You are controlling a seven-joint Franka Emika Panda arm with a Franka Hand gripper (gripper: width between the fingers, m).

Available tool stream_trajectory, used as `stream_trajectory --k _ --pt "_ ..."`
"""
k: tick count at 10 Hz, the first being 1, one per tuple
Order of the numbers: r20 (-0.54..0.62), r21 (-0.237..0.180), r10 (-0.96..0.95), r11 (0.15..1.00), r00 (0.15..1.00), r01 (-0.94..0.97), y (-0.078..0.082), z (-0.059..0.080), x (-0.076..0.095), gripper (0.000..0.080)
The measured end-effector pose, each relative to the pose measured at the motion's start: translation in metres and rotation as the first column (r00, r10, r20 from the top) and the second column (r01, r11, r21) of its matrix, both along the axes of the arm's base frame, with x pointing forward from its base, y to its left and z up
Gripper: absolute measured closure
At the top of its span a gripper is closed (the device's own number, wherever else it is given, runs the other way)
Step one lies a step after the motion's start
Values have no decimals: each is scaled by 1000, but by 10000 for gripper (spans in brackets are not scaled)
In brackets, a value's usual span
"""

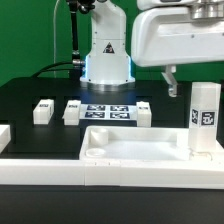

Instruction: Assemble desk

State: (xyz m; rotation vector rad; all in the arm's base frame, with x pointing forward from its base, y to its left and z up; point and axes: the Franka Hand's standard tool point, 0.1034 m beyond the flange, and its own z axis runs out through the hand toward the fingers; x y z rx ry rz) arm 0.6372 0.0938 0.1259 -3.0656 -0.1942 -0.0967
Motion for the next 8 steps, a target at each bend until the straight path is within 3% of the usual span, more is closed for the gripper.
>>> stream_trajectory --k 3,4,5,6,7,8 --pt "0 4 -48 999 999 48 3 -1 1 150" --pt "-1 4 -53 999 999 53 3 -2 1 263" --pt "-4 7 -89 996 996 89 4 -2 1 263" --pt "-10 12 -156 988 988 156 5 -1 1 441" --pt "-17 18 -230 973 973 230 5 -1 1 511" --pt "-20 20 -257 966 966 257 5 -2 1 511"
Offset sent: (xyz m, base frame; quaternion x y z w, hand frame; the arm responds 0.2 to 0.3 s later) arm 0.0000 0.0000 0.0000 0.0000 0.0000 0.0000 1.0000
